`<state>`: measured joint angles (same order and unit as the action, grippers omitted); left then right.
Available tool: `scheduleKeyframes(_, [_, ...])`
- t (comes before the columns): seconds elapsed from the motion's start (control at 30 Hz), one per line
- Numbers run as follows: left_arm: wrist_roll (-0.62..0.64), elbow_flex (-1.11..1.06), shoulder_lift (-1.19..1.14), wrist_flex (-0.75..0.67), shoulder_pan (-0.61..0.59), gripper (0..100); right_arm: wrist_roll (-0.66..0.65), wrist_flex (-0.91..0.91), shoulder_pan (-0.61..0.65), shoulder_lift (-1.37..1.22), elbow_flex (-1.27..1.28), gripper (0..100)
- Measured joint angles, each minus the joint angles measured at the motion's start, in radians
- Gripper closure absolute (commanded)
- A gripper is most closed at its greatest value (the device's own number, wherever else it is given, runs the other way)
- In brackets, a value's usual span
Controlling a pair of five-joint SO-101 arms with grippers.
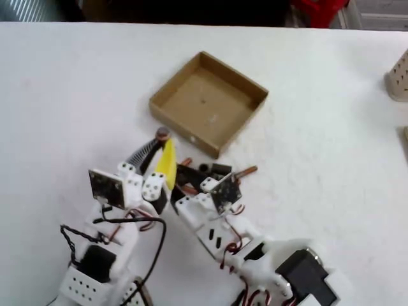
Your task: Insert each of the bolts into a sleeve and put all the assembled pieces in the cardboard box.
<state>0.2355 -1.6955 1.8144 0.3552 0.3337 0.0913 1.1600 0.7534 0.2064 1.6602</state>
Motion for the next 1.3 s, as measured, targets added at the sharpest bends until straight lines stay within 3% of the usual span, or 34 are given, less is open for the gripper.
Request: scheduleKeyframes(1.3, [0.0,0.0,0.0,0.021,0.0,97,-0.002,0.008,0.029,0.002,0.0,98.2])
